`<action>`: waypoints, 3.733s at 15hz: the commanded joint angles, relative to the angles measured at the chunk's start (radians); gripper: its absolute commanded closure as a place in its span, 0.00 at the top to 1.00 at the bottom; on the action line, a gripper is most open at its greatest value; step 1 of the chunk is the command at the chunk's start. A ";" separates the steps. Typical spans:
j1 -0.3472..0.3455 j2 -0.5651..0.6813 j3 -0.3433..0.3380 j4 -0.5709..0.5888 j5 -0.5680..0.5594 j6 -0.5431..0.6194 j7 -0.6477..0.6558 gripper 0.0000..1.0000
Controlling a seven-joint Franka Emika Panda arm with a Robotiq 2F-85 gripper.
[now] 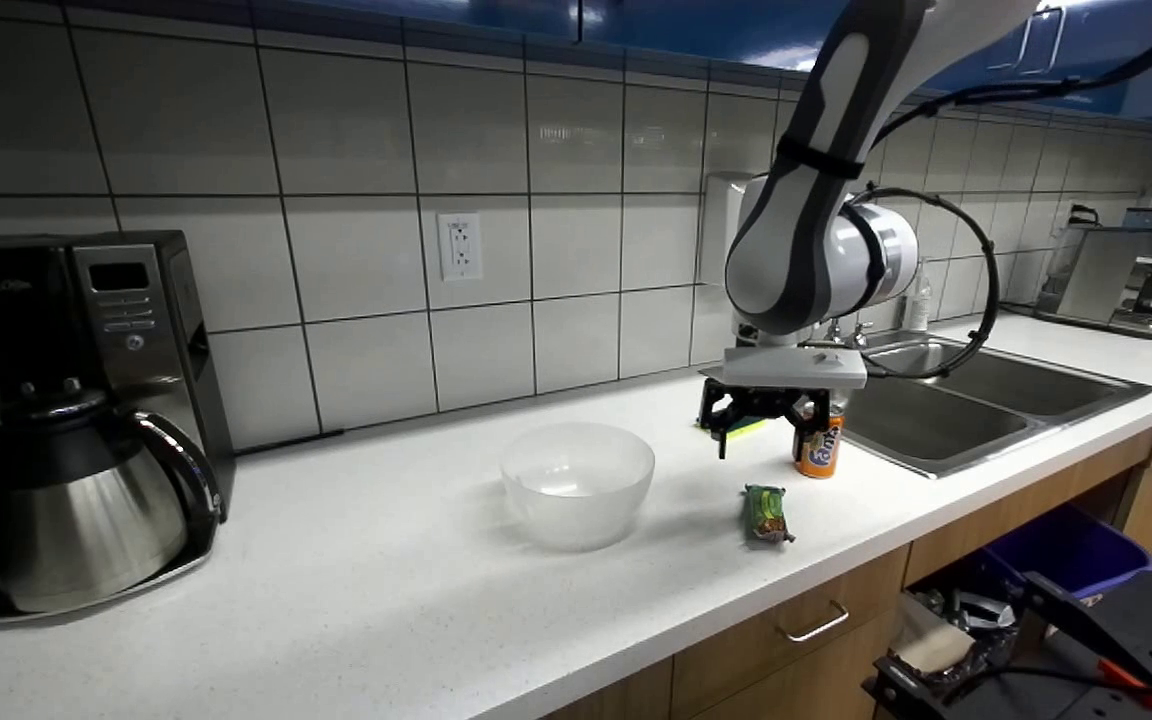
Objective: Put the green packet in the bowl.
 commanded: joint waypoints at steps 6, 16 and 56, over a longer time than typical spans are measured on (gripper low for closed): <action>0.023 0.155 -0.021 0.116 0.159 0.026 -0.112 1.00; 0.025 0.181 -0.014 0.118 0.221 0.033 -0.160 1.00; 0.324 0.021 -0.297 -0.043 0.166 0.176 -0.128 0.15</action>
